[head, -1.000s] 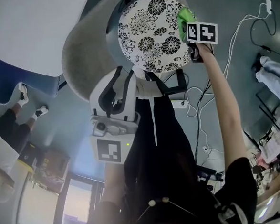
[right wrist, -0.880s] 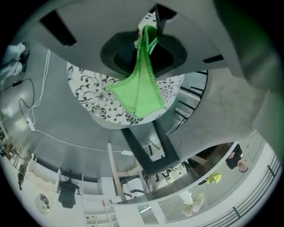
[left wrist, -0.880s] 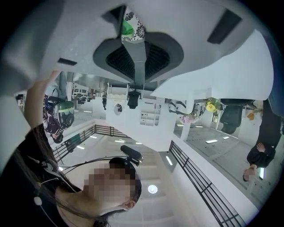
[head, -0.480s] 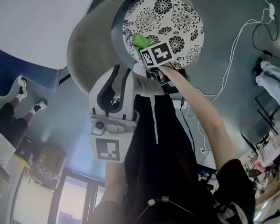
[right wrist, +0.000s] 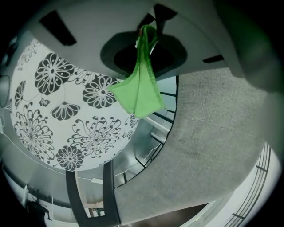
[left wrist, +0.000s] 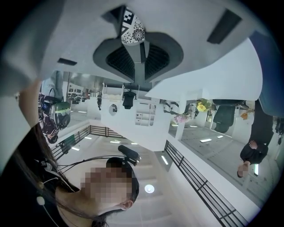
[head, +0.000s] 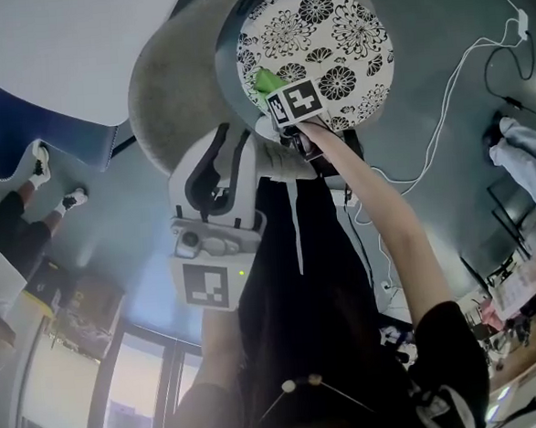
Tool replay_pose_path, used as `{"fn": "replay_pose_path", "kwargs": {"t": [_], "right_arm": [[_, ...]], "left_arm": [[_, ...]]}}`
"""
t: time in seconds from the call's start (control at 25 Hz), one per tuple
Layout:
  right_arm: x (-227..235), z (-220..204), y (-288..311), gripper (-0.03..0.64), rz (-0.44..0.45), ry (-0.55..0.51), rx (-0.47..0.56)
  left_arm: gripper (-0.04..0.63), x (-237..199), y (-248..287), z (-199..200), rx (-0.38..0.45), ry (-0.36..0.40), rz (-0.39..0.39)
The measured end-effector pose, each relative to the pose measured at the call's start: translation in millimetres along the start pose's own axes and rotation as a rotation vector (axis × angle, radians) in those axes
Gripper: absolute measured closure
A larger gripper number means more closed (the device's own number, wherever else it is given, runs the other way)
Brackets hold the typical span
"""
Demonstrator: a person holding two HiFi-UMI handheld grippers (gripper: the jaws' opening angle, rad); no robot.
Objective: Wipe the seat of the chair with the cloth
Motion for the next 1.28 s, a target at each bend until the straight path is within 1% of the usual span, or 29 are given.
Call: {"fn": "replay_pose_path", "kwargs": {"t": [0.2, 0.36, 0.72, 0.92, 1.28], "right_arm": [[50.9, -4.4, -18.7, 0.571, -0.076, 0.06, 0.02], [85.3, -9.3, -35.6, 0.571, -0.116, 0.117, 0.041], [154.4, -30.3, -75.6, 0.571, -0.218, 0.176, 0.056], [189.4, -43.0, -96.8, 0.571, -0.277, 0.212, 0.059], [243.2, -70.3, -133.6, 0.571, -0.37, 0.322, 0.086]], "left_arm": [[0.529, 5.1, 3.0, -0.9, 0.006, -0.006, -0.009], [0.529, 12.2, 7.7, -0.4, 0.009, -0.005, -0.028], [0.529, 21.0, 13.5, 1.0, 0.008, 0.002, -0.047], [0.529, 22.0, 15.6, -0.7, 0.003, 0.003, -0.054], [0.529, 21.9, 16.7, -1.6, -0.003, 0.012, -0.062]]}}
Point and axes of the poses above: the fingertips, and each gripper's own axes: y forward along the fingers, x to its right, z out of its top, the point moved 1 cm from there along -y, backward along the fingers, and after that the axes turned 2 degrees about x, right-handed, at the moved point
